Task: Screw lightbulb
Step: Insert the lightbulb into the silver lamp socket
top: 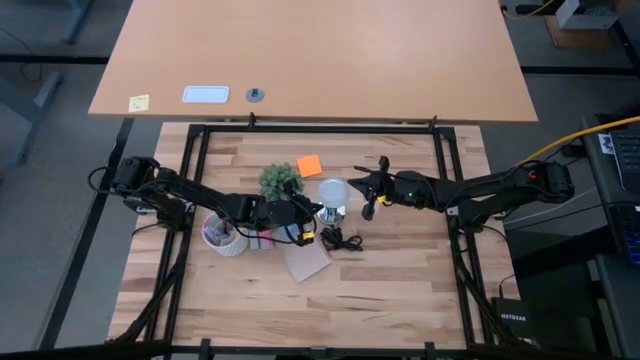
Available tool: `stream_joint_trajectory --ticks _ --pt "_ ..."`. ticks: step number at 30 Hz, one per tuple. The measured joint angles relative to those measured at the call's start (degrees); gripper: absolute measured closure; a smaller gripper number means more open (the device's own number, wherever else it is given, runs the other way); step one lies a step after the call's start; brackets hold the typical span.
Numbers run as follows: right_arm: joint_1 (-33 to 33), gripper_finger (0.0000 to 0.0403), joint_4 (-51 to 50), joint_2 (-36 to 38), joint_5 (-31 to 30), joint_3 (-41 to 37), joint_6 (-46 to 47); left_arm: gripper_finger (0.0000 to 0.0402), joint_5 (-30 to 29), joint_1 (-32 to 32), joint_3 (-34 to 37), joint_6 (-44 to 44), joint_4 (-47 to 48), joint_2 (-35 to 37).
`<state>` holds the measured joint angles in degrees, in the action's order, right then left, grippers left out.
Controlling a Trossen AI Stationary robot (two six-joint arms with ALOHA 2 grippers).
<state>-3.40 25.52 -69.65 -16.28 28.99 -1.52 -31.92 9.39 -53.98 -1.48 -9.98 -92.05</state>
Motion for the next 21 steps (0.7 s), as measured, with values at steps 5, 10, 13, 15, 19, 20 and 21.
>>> stream_joint_trajectory --ticks 5,10,13,15,19,20,21 --pt "0.0 0.0391 0.5 -1.4 2.2 0.0 0.2 0.0401 -0.1 0.0 0.0 0.0 0.0 0.0" --pt "-0.1 0.0391 1.8 -3.4 3.6 0.2 1.9 0.0402 -1.0 0.0 0.0 0.0 0.6 0.0" --pt "-0.1 0.0391 2.0 -3.8 3.9 0.2 1.9 0.0401 -3.3 0.0 0.0 0.0 1.0 0.0" --pt "-0.1 0.0391 2.5 -3.8 3.9 0.2 1.9 0.0402 -4.9 0.1 0.0 0.0 1.0 0.0" --pt "-0.1 0.0391 3.2 -3.9 5.2 0.0 2.6 0.0401 -6.5 0.1 0.0 0.0 1.4 0.0" --pt "-0.1 0.0391 3.1 -3.9 5.7 0.0 3.1 0.0402 -7.0 0.1 0.0 -0.1 1.6 0.0" --pt "-0.1 0.0391 3.0 -3.8 6.1 0.0 3.6 0.0402 -7.5 0.1 0.0 -0.3 1.9 0.0"
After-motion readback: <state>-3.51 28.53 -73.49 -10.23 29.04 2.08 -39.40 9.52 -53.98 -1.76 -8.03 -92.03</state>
